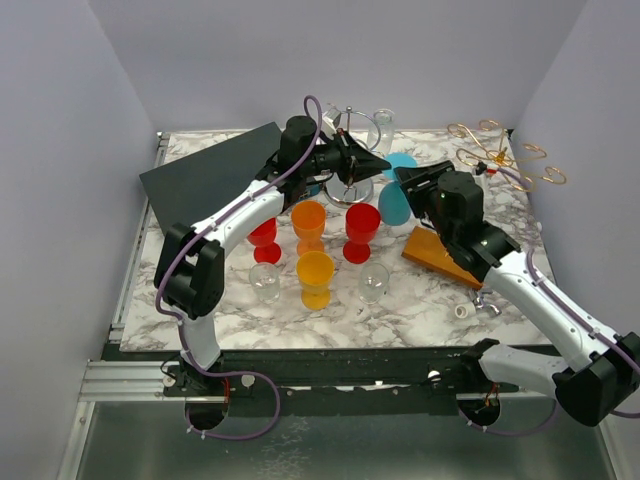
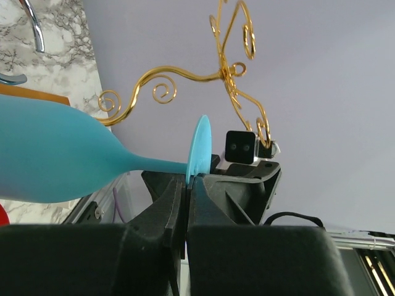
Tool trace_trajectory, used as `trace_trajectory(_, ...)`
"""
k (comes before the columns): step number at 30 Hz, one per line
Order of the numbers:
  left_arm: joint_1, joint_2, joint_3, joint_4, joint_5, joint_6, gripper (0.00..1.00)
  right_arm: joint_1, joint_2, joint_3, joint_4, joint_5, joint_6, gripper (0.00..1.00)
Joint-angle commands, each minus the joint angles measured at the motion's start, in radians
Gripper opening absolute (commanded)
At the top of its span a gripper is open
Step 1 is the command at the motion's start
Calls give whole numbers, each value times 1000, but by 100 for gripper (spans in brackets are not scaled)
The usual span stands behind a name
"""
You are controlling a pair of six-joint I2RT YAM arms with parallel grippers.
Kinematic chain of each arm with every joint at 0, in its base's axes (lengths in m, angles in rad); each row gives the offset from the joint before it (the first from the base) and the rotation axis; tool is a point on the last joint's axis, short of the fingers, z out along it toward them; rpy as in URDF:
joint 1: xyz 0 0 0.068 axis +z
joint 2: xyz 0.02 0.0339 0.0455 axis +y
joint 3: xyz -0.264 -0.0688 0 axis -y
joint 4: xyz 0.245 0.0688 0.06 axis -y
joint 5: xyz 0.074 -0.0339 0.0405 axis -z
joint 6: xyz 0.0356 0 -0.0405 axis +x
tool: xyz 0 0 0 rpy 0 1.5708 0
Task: Take the wine glass off the wine glass rack
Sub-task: Place the wine glass at the center of the board.
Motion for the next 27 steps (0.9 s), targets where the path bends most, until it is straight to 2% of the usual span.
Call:
trace_trajectory(1, -6, -20, -16, 71, 19, -15, 0, -1, -9, 77, -60, 60, -121, 55)
trace_trajectory(4, -6, -27, -22, 73, 13, -15, 0, -1, -14, 92, -85, 59, -138, 59)
trace_trajectory(27, -4, -56, -43, 75, 6, -16, 0, 0, -90, 43, -150, -11, -267, 70)
